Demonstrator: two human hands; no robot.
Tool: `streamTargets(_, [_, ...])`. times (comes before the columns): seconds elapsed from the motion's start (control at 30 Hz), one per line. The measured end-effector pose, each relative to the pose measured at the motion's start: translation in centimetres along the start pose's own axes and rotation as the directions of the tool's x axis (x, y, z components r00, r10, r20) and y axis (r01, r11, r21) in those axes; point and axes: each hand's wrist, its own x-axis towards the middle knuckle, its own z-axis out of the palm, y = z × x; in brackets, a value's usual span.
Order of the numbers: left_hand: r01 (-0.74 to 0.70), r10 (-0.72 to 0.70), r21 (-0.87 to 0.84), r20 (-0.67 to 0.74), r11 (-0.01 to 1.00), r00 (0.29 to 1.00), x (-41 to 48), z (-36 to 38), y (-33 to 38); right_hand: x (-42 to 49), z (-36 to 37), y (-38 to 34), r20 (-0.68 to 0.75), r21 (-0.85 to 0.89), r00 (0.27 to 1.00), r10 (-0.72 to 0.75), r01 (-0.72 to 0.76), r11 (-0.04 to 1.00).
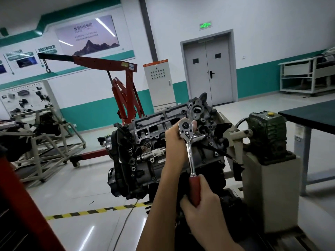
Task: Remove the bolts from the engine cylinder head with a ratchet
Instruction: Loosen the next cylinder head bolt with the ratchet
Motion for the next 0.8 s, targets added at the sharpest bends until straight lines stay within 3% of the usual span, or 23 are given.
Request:
streamTargets(0.07, [-0.005, 0.005, 0.014, -0.002, 1.000, 1.000, 0.2, -0.1, 0.1, 0.5, -1.2, -0.2, 0.049, -0.059, 0.999, 0.005, -0.002, 0.998])
streamTargets(0.13, [-0.007, 0.007, 0.030, 0.011, 1.000, 1.000, 0.3, -0.3, 0.0, 1.6, -5.0, 0.1, 0.132, -0.231, 0.991, -0.039, 0.069, 0.971])
streamTargets(0.27, [0.020, -0.024, 0.043, 0.077, 0.999, 0.997, 0.7, -0.4, 0.0, 6.1, -13.4, -1.9, 0.381, -0.528, 0.923, -0.058, 0.269, 0.806])
streamTargets(0.33, [0.042, -0.045, 0.033, 0.073, 0.999, 0.996, 0.8, -0.2, 0.0, 7.6, -15.0, -2.2, 0.385, -0.569, 0.919, -0.087, 0.311, 0.761])
streamTargets(0.4, [0.039, -0.040, 0.017, 0.046, 0.999, 0.998, 0.5, 0.1, 0.1, 7.0, -14.0, -1.0, 0.317, -0.558, 0.944, -0.091, 0.263, 0.787])
streamTargets(0.5, [0.019, -0.019, -0.007, 0.008, 1.000, 1.000, 0.1, 0.5, 0.1, 3.0, -8.5, 0.9, 0.108, -0.321, 0.985, -0.133, 0.161, 0.933])
streamTargets(0.57, [0.017, -0.017, 0.014, -0.008, 1.000, 1.000, 0.1, 0.5, 0.2, 1.4, -4.9, 0.8, 0.073, -0.098, 0.990, -0.118, 0.125, 0.987])
streamTargets(0.63, [0.033, -0.033, -0.012, -0.010, 0.999, 0.999, -0.1, 0.3, 0.3, 1.0, -3.2, 0.1, 0.240, 0.145, 0.969, -0.055, 0.020, 0.989])
streamTargets(0.7, [0.042, -0.042, -0.038, -0.011, 0.998, 0.999, -0.1, 0.1, 0.3, 1.6, -3.6, -0.7, 0.472, 0.339, 0.882, 0.007, -0.189, 0.922])
streamTargets(0.8, [0.040, -0.040, -0.024, -0.010, 0.999, 0.999, 0.0, 0.0, 0.1, 3.1, -6.2, -1.0, 0.657, 0.380, 0.748, 0.089, -0.431, 0.818])
